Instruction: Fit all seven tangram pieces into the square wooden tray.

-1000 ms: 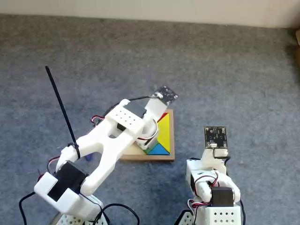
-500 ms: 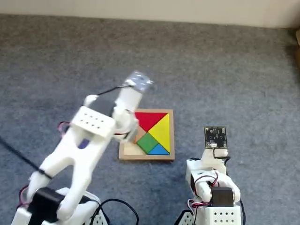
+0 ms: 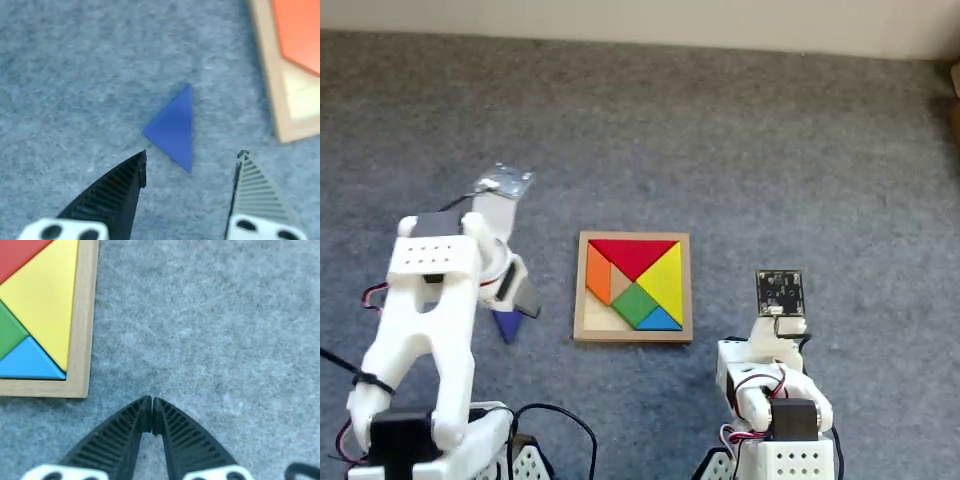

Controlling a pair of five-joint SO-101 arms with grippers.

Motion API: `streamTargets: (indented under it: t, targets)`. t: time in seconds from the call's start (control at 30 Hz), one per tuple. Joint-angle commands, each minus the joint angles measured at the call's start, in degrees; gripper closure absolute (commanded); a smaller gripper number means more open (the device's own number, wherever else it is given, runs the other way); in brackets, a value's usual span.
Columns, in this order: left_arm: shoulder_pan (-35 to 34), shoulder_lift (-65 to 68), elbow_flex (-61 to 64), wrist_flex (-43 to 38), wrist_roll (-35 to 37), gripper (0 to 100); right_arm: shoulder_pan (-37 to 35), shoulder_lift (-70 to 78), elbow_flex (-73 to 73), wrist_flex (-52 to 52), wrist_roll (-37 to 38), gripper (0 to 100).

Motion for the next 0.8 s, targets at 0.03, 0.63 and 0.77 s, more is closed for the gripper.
streamTargets:
  t: [0.03,0.63,0.77]
  targets:
    - [-4.1,5.5,1.7,-8.4,-1.4,72,0.8,-1.0,6.7,0.2,0.5,98.1]
    - [-1.7,16.0,0.0,-13.3,-1.0,77,0.8,-1.0,6.7,0.2,0.5,98.1]
    - [-0.3,16.0,0.0,-13.5,0.0,77,0.8,-1.0,6.7,0.2,0.5,98.1]
